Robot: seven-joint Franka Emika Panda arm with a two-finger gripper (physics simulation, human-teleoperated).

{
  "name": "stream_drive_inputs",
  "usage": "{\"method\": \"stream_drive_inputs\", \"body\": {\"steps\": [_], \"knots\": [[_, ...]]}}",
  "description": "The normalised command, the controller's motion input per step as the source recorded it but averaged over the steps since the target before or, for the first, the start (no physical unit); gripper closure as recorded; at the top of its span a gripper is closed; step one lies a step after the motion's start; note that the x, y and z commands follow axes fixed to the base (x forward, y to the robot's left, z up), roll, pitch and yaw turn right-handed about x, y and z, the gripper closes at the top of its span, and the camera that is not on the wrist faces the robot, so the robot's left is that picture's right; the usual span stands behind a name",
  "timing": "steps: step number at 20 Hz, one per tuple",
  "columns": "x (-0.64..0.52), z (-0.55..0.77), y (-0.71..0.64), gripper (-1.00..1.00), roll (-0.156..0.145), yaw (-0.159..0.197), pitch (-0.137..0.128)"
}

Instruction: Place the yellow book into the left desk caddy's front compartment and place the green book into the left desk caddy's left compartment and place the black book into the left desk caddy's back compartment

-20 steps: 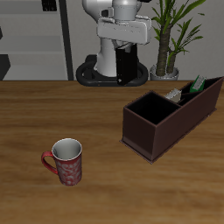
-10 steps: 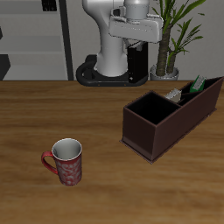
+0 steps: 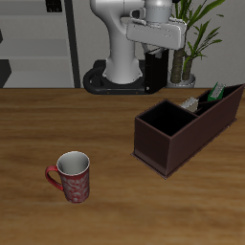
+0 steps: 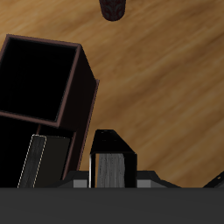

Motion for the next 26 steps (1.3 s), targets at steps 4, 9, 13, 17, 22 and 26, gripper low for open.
{"method": "stream_drive_inputs", "body": {"steps": [4, 9, 13, 17, 22, 26], "knots": [[0.12, 0.00, 0.21, 1.00, -0.014, -0.069, 0.039], [-0.10, -0.03, 0.22, 1.00, 0.038, -0.042, 0.031], [-0.10, 0.01, 0.28, 1.00, 0.033, -0.025, 0.006], [0.00, 0.08, 0.26, 1.00, 0.053, 0.024, -0.014], [0.14, 0.10, 0.22, 1.00, 0.012, 0.003, 0.001], [0.24, 0.12, 0.20, 1.00, -0.018, 0.005, -0.001]]}}
